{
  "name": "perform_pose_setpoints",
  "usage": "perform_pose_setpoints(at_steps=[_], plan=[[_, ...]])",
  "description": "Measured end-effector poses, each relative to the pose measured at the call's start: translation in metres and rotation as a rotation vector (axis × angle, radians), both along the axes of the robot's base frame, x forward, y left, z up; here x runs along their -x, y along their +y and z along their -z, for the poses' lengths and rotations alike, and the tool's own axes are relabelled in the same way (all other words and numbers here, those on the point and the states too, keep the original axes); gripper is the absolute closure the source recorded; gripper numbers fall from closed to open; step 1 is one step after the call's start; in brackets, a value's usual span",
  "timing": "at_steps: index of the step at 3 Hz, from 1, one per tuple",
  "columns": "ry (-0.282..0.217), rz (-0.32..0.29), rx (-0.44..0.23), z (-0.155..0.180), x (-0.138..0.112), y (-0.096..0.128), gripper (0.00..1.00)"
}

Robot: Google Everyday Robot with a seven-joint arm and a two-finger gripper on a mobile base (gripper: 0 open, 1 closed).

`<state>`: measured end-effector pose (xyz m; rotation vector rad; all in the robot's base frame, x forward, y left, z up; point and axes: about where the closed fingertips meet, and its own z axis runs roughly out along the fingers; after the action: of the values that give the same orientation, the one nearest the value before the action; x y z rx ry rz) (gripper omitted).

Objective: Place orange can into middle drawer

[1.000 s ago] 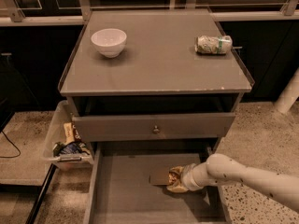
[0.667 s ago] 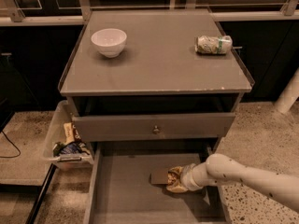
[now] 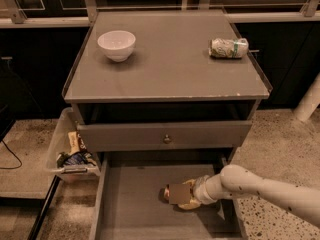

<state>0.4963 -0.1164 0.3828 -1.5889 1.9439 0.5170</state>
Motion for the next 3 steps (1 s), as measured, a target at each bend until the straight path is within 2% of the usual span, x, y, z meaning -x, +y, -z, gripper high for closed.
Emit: perform_pose_setpoints(at_steps=[1, 2, 3], plan=[[0.011, -0.008, -0.013, -0.009, 0.002, 0.0, 0.13], [-0.002, -0.017, -0.029, -0.028, 0.003, -0.003, 0.0], [-0.025, -0.033, -0.029, -0.056, 0.004, -0.007, 0.0]])
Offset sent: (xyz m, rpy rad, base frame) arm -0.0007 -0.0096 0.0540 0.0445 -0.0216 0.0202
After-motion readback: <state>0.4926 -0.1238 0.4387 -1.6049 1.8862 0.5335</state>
